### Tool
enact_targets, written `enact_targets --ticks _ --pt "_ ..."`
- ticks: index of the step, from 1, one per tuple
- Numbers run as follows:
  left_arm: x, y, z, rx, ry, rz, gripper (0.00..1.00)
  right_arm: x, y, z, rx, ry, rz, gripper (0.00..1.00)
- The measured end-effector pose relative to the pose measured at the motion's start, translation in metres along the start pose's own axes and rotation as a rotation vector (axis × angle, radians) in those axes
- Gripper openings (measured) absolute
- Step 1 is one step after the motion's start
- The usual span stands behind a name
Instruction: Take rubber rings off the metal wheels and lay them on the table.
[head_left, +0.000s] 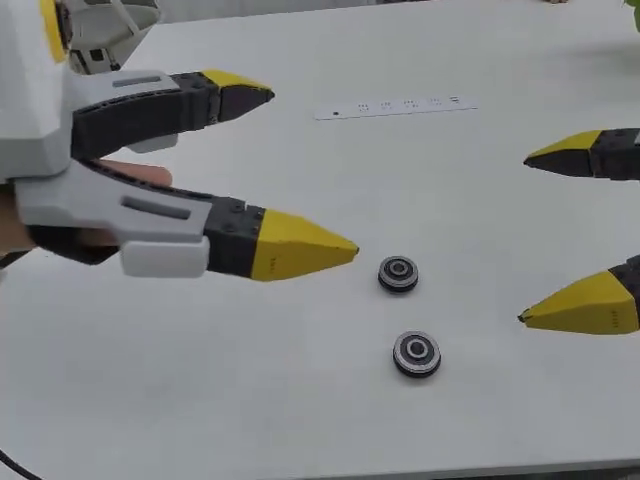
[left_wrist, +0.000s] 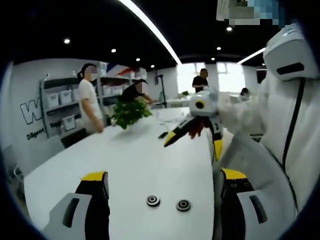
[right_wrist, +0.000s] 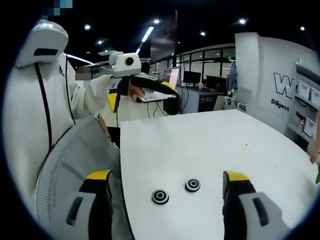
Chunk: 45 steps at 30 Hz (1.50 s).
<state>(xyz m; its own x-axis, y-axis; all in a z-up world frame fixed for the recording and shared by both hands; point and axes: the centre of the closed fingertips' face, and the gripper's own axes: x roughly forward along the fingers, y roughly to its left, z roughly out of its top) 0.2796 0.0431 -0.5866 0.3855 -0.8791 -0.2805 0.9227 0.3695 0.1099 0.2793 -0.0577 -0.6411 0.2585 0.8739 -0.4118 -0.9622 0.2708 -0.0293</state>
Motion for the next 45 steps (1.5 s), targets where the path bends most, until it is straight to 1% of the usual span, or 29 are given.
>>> enact_targets --ticks 2,3,7,10,12,13,14,16,18,19,20,21,22,24,25,26,27,28,30,31,34,36,37,39,41,42,43,45 --pt "0.005 0.002 0.001 0.008 -0.008 -0.011 0.93 0.002 -0.004 0.004 -0.006 -0.01 -0.008 0.87" --pt "0.008 0.003 0.003 0.006 -0.022 -0.021 0.93 0.003 -0.005 0.007 -0.008 -0.024 -0.005 0.87" --pt "0.019 0.009 0.007 0.026 -0.044 -0.029 0.92 0.009 -0.008 0.016 -0.017 -0.058 0.008 0.83" --pt "0.03 0.012 0.009 0.029 -0.07 -0.045 0.92 0.017 -0.012 0.022 0.011 -0.095 0.023 0.83" --pt "0.038 0.014 0.008 0.029 -0.086 -0.053 0.92 0.021 -0.016 0.022 0.012 -0.101 0.021 0.8" --pt "0.041 0.014 0.006 0.031 -0.087 -0.056 0.91 0.022 -0.017 0.022 0.012 -0.106 0.022 0.79" --pt "0.046 0.014 0.003 0.036 -0.086 -0.065 0.91 0.025 -0.018 0.022 0.015 -0.115 0.024 0.77" --pt "0.051 0.014 -0.001 0.047 -0.079 -0.062 0.89 0.028 -0.02 0.023 0.021 -0.133 0.026 0.75" --pt "0.059 0.011 -0.012 0.059 -0.065 -0.071 0.89 0.031 -0.023 0.02 0.029 -0.15 0.023 0.72" --pt "0.061 0.009 -0.015 0.059 -0.064 -0.075 0.88 0.032 -0.025 0.019 0.033 -0.154 0.02 0.71" --pt "0.064 0.006 -0.02 0.058 -0.063 -0.086 0.86 0.033 -0.026 0.016 0.045 -0.166 0.017 0.7" --pt "0.067 0.0 -0.024 0.044 -0.063 -0.097 0.85 0.033 -0.027 0.015 0.063 -0.18 0.02 0.7" --pt "0.07 -0.003 -0.03 0.025 -0.058 -0.108 0.84 0.034 -0.027 0.016 0.09 -0.209 0.021 0.7" --pt "0.072 -0.005 -0.04 0.013 -0.046 -0.11 0.82 0.033 -0.031 0.011 0.098 -0.223 0.005 0.65" --pt "0.074 -0.006 -0.046 0.01 -0.037 -0.106 0.81 0.034 -0.032 0.006 0.098 -0.221 -0.001 0.63" --pt "0.074 -0.006 -0.048 0.01 -0.037 -0.103 0.8 0.034 -0.032 0.005 0.102 -0.22 -0.004 0.61" --pt "0.074 -0.007 -0.054 0.008 -0.04 -0.097 0.79 0.036 -0.034 -0.002 0.121 -0.213 -0.008 0.6" --pt "0.075 -0.007 -0.056 -0.001 -0.045 -0.093 0.78 0.038 -0.033 -0.005 0.133 -0.208 -0.004 0.6" --pt "0.075 -0.008 -0.062 -0.05 -0.052 -0.096 0.77 0.042 -0.033 -0.014 0.149 -0.197 -0.001 0.58" --pt "0.076 -0.008 -0.065 -0.055 -0.052 -0.094 0.75 0.044 -0.031 -0.018 0.156 -0.19 0.005 0.57" --pt "0.078 -0.008 -0.075 -0.05 -0.032 -0.08 0.73 0.05 -0.026 -0.032 0.167 -0.143 0.025 0.56" --pt "0.079 -0.011 -0.079 -0.062 -0.02 -0.091 0.73 0.053 -0.023 -0.039 0.156 -0.117 0.03 0.54" --pt "0.08 -0.013 -0.08 -0.068 -0.022 -0.097 0.71 0.055 -0.021 -0.044 0.153 -0.1 0.037 0.52" --pt "0.081 -0.015 -0.082 -0.072 -0.026 -0.099 0.69 0.058 -0.018 -0.05 0.155 -0.088 0.044 0.49" --pt "0.082 -0.017 -0.084 -0.084 -0.031 -0.095 0.67 0.062 -0.014 -0.056 0.183 -0.075 0.057 0.48" --pt "0.083 -0.017 -0.085 -0.099 -0.04 -0.092 0.67 0.064 -0.009 -0.06 0.186 -0.061 0.076 0.48" --pt "0.083 -0.018 -0.086 -0.111 -0.043 -0.089 0.66 0.066 -0.006 -0.065 0.183 -0.04 0.082 0.47" --pt "0.084 -0.019 -0.09 -0.129 -0.046 -0.084 0.65 0.068 -0.003 -0.069 0.188 -0.028 0.089 0.46"
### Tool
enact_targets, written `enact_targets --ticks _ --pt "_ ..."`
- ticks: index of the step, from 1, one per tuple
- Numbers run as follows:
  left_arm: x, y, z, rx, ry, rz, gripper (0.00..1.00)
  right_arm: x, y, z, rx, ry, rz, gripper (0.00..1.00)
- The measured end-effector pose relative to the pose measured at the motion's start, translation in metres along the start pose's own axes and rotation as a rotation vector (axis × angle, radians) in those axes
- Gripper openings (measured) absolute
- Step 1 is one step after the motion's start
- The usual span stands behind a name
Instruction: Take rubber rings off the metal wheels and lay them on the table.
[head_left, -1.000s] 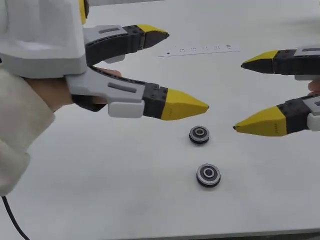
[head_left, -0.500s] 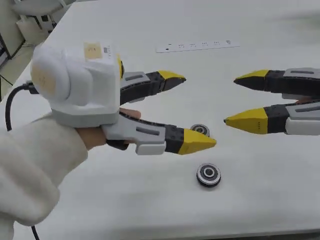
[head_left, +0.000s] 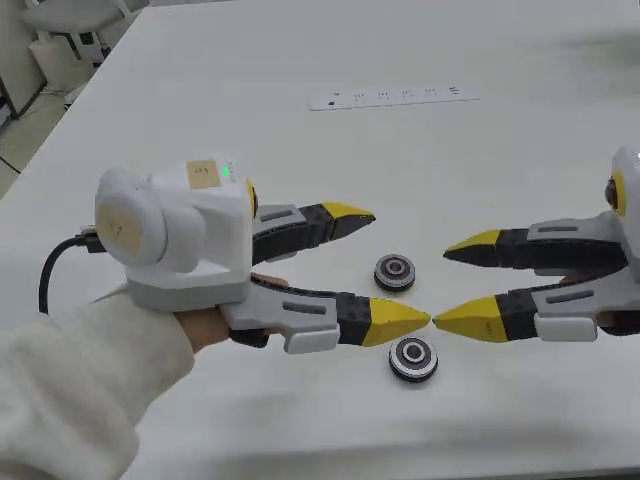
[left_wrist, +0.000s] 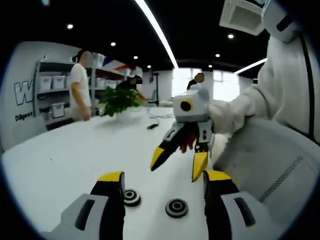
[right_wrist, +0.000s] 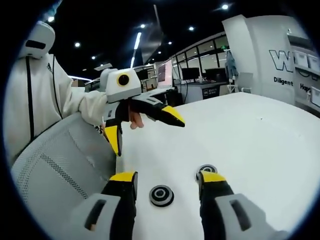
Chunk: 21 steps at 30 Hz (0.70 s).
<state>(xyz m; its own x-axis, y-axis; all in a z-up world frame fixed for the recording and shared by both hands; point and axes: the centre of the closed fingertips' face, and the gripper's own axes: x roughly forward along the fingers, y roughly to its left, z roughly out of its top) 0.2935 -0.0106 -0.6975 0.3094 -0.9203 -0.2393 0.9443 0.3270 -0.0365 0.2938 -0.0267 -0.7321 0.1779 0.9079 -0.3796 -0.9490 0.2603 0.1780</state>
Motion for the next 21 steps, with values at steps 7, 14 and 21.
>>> enact_targets --ticks 7,14,21 --pt "0.001 -0.006 -0.011 -0.001 0.023 0.0 0.62 0.007 0.004 -0.021 -0.007 0.067 0.003 0.41" --pt "0.003 -0.004 -0.02 -0.011 0.03 0.01 0.58 0.013 0.009 -0.04 -0.006 0.126 0.015 0.37" --pt "0.011 -0.014 -0.036 0.011 0.073 -0.019 0.52 0.018 0.011 -0.062 -0.022 0.205 0.022 0.34"
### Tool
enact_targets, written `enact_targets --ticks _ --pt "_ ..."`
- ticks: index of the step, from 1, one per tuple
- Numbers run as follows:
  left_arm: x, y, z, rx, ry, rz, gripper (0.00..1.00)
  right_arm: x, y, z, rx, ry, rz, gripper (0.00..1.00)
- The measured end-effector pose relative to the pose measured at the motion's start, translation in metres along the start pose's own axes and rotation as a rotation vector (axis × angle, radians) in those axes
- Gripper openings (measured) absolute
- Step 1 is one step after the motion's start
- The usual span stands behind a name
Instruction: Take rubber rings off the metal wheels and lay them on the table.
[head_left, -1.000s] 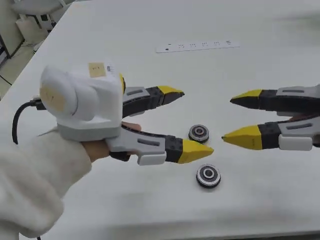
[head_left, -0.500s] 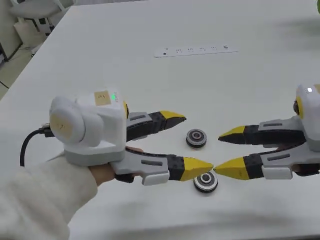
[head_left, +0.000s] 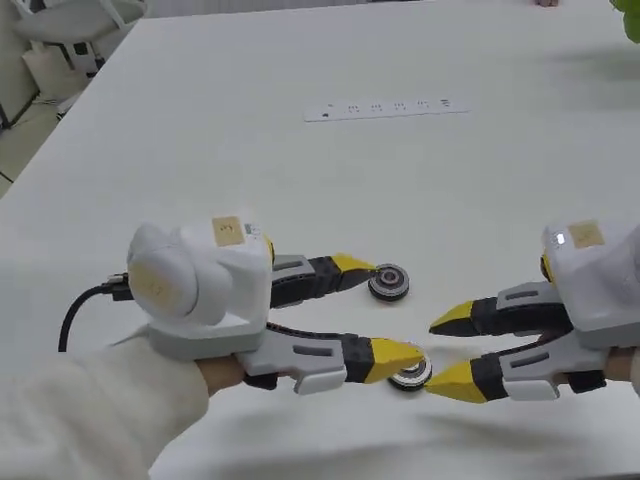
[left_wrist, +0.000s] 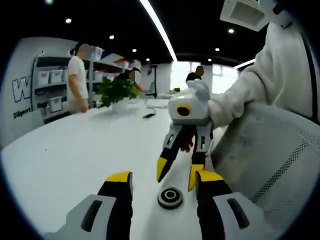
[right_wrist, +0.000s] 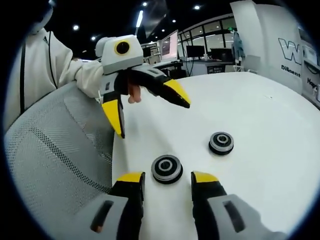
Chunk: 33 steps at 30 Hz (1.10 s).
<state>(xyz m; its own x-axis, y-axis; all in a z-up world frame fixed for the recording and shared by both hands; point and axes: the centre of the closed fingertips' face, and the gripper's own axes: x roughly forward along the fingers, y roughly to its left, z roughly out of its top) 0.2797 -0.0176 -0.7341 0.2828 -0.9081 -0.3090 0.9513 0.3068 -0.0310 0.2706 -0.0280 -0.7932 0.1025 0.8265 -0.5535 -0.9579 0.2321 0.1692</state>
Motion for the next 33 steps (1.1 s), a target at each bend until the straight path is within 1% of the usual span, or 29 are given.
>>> enact_targets --ticks 4,6,11,15,17,21,25,27,32,33 --pt "0.004 -0.004 -0.009 0.001 0.024 -0.022 0.48 0.001 -0.001 0.0 0.004 -0.007 -0.004 0.31" --pt "0.007 -0.002 -0.013 0.004 0.035 -0.019 0.47 0.002 0.0 -0.004 0.001 0.006 -0.003 0.31" --pt "0.013 -0.003 -0.019 -0.002 0.04 -0.026 0.4 0.004 0.0 -0.006 0.006 0.015 -0.002 0.28" --pt "0.019 -0.008 -0.028 0.002 0.072 -0.042 0.36 0.005 -0.001 -0.009 0.005 0.02 0.001 0.25" --pt "0.022 -0.009 -0.032 0.01 0.084 -0.04 0.35 0.005 -0.001 -0.011 0.001 0.027 -0.001 0.24" --pt "0.026 -0.009 -0.037 -0.003 0.089 -0.045 0.3 0.005 -0.003 -0.012 0.001 0.032 -0.007 0.21" --pt "0.027 -0.009 -0.042 0.002 0.101 -0.05 0.25 0.005 -0.004 -0.012 0.012 0.028 -0.006 0.2" --pt "0.028 -0.009 -0.044 0.002 0.108 -0.049 0.25 0.005 -0.004 -0.013 0.008 0.03 -0.008 0.2" --pt "0.031 -0.01 -0.054 0.014 0.141 -0.057 0.22 0.005 -0.004 -0.014 0.002 0.037 -0.011 0.18" --pt "0.031 -0.01 -0.052 0.026 0.134 -0.054 0.22 0.005 -0.004 -0.014 0.001 0.038 -0.011 0.18"
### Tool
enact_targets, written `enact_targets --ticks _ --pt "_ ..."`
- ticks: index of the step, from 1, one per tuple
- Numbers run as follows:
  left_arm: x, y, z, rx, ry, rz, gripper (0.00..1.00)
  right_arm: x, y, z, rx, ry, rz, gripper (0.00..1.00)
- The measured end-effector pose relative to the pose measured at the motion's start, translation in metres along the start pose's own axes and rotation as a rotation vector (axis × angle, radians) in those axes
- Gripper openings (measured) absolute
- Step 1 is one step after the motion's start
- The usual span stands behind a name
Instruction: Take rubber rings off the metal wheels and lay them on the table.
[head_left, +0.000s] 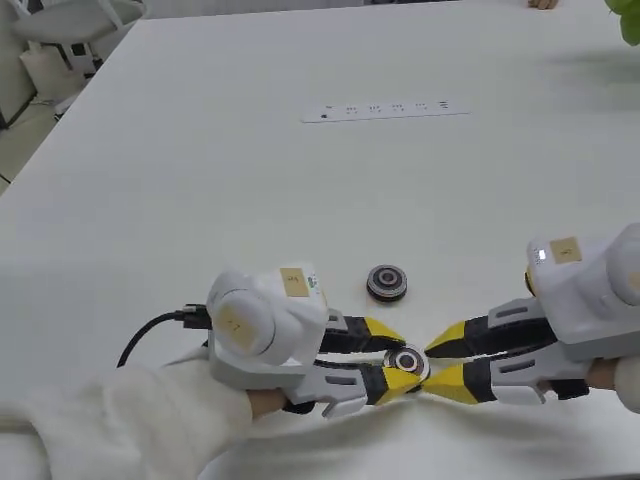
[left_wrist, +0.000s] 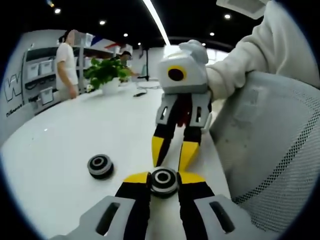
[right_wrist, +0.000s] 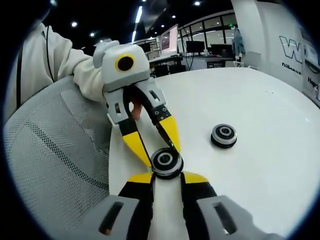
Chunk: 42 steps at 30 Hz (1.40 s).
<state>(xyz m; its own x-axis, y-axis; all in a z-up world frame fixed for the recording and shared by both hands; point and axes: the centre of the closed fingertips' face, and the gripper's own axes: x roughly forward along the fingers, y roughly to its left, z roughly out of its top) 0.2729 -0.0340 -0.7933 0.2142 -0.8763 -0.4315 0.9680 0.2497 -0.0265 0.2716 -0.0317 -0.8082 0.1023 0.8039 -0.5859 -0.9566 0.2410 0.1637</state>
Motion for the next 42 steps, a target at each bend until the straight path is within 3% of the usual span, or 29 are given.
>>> enact_targets --ticks 4,7,24,33,38,42 --pt "-0.001 0.004 -0.001 0.013 0.002 0.015 0.17 0.0 0.001 -0.001 -0.02 0.011 0.0 0.14" --pt "-0.001 -0.001 -0.002 0.026 0.003 0.005 0.15 0.0 0.001 -0.001 -0.029 0.015 -0.005 0.13" --pt "-0.004 -0.004 -0.001 0.034 -0.016 0.009 0.15 0.001 -0.009 -0.003 -0.087 0.061 -0.057 0.0" --pt "-0.005 -0.003 -0.002 0.023 -0.035 0.006 0.14 -0.001 -0.013 -0.003 0.111 0.039 -0.052 0.0" --pt "-0.005 -0.002 -0.002 0.021 -0.042 0.005 0.14 -0.003 -0.016 -0.001 0.278 0.002 -0.032 0.0" --pt "-0.004 -0.001 -0.003 0.022 -0.046 0.004 0.14 -0.007 -0.017 0.002 0.462 -0.045 -0.003 0.0"
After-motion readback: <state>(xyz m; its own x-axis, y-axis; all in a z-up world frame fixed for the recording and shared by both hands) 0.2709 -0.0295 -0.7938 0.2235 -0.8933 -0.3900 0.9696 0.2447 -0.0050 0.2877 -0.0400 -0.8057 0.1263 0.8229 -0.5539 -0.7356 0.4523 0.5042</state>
